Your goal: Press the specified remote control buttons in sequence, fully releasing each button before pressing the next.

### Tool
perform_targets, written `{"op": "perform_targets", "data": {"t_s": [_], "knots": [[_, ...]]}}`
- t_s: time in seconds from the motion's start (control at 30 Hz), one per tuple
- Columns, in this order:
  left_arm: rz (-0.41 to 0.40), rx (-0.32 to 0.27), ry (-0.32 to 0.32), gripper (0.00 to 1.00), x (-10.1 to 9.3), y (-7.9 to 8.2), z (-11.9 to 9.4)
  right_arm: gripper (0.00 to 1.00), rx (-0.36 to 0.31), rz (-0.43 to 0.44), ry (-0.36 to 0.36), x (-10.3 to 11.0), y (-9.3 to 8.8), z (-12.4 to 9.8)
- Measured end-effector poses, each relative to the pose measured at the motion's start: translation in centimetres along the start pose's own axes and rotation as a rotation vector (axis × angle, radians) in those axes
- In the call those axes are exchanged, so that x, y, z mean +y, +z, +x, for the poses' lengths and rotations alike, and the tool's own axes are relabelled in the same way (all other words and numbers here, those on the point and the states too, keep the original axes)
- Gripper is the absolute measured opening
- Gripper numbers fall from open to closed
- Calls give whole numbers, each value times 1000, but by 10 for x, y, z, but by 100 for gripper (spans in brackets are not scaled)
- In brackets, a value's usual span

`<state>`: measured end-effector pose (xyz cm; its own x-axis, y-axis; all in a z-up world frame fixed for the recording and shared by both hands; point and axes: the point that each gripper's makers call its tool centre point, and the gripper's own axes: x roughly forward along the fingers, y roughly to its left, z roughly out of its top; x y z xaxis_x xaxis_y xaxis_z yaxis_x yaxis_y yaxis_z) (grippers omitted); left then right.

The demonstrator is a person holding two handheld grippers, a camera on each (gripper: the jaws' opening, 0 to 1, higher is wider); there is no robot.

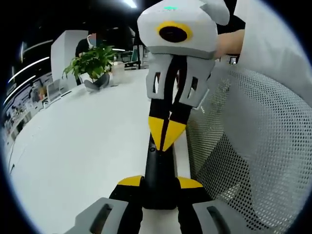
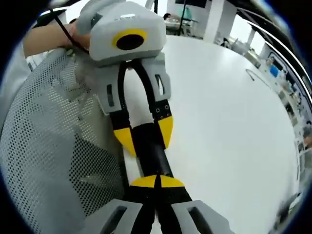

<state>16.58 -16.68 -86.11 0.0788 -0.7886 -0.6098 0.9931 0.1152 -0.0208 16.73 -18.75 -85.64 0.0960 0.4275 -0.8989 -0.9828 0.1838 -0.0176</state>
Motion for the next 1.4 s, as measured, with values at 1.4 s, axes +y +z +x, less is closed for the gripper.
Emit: {"op": "perform_targets", "data": {"t_s": [1.4], "knots": [[-4, 2, 1, 25, -2, 1, 2, 0, -12, 40, 40, 2, -3, -2]]}}
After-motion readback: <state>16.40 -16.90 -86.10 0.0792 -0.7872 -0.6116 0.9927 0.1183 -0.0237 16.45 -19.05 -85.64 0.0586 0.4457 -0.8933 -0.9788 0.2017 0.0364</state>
